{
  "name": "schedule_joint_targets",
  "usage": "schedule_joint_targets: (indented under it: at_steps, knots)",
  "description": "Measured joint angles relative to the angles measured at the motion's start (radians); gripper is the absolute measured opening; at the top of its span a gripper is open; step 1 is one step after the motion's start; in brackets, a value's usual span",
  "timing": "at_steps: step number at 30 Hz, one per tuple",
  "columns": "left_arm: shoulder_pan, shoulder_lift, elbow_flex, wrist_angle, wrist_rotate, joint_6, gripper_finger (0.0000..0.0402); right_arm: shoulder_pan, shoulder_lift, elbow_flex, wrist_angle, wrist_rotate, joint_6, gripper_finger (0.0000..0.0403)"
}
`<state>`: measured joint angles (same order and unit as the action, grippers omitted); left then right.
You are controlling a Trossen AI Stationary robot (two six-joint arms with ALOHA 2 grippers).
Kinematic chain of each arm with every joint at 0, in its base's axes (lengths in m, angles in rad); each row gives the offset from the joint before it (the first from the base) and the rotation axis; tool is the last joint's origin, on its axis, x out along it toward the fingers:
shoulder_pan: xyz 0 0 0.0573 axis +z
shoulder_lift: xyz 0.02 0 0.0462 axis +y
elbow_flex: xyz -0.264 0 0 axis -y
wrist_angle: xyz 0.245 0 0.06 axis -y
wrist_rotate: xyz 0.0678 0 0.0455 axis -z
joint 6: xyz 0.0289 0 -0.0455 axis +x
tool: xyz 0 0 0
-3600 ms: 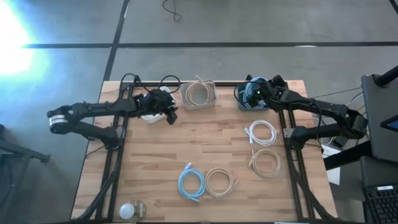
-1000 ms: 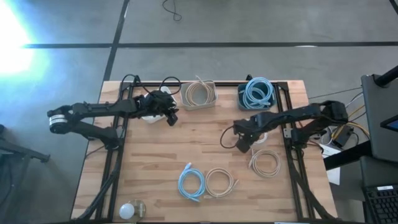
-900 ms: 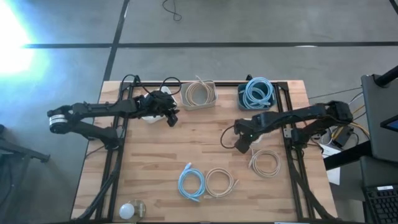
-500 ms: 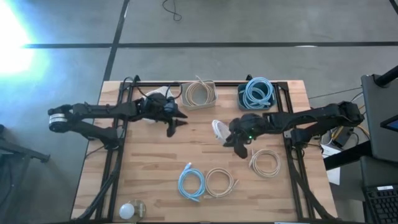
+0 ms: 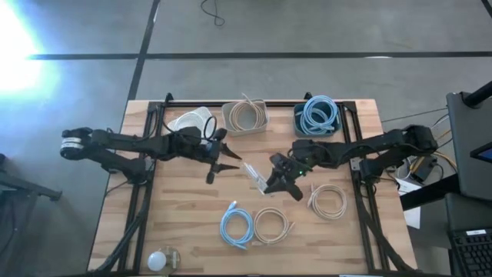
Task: Sort HDMI cables
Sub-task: Put the white HDMI cable into the white bin
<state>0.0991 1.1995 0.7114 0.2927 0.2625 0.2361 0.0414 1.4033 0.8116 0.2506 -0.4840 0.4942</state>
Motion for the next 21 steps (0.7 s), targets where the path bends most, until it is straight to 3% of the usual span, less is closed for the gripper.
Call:
schedule_joint_targets:
  at_steps: [9,21]
  knots:
    - [-0.007,0.015,0.000,0.004,0.002,-0.005,0.0154,0.000,0.071,0.030,0.032,-0.038,0.020,0.0060]
    - [-0.023,0.044,0.000,0.014,0.060,-0.026,0.0154,0.000,0.063,0.044,-0.014,-0.043,0.003,0.0060]
